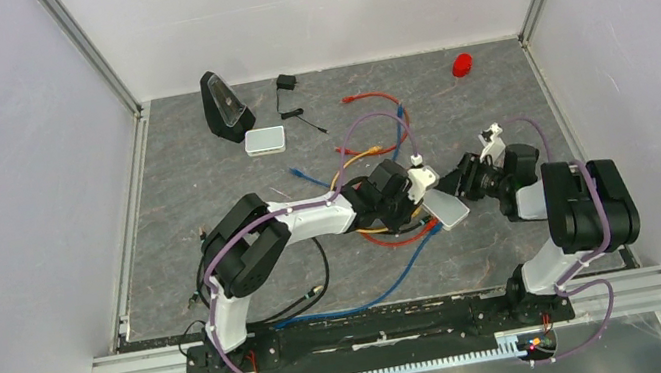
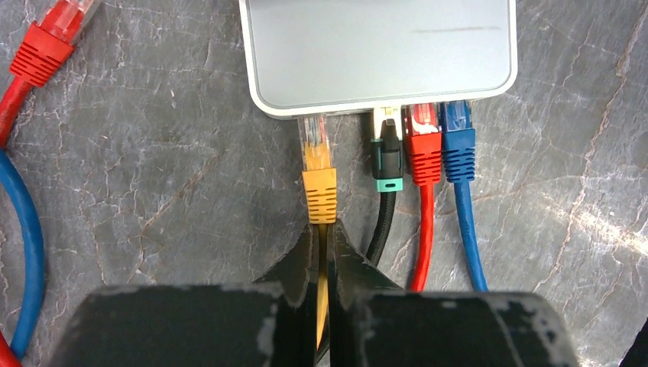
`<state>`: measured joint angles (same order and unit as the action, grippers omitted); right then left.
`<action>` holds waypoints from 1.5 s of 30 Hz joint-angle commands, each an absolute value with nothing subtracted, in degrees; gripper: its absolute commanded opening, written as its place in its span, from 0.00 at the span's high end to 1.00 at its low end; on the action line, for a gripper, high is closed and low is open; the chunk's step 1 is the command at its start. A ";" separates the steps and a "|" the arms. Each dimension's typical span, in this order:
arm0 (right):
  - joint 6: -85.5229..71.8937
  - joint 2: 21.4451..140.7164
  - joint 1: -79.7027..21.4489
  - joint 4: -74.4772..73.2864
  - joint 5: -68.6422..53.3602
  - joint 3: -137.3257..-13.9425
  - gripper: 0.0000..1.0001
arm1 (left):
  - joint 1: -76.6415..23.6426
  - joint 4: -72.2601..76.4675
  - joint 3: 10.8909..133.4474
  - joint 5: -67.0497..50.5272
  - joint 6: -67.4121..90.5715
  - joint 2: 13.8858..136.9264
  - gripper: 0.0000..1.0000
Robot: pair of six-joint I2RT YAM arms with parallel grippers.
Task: Insert the plug into the switch port
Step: Insert the connector into the switch port.
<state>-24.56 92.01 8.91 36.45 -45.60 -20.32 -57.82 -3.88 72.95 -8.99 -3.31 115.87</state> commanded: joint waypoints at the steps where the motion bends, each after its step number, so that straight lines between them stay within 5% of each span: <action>1: -28.87 93.47 8.02 37.46 -48.98 -17.53 0.53 | -58.36 -0.37 72.14 -9.09 1.39 117.63 0.98; 13: -36.61 92.81 8.00 45.86 -48.75 -11.26 0.58 | -58.29 -3.60 73.97 -11.52 7.26 119.00 0.98; 32: -31.22 92.88 7.93 38.66 -48.38 -14.60 0.57 | -58.14 -13.66 79.31 -14.18 2.59 120.46 0.98; 45: -29.49 96.41 4.24 37.54 -52.36 -13.90 0.58 | -58.27 0.59 75.13 -3.07 -10.30 119.19 0.98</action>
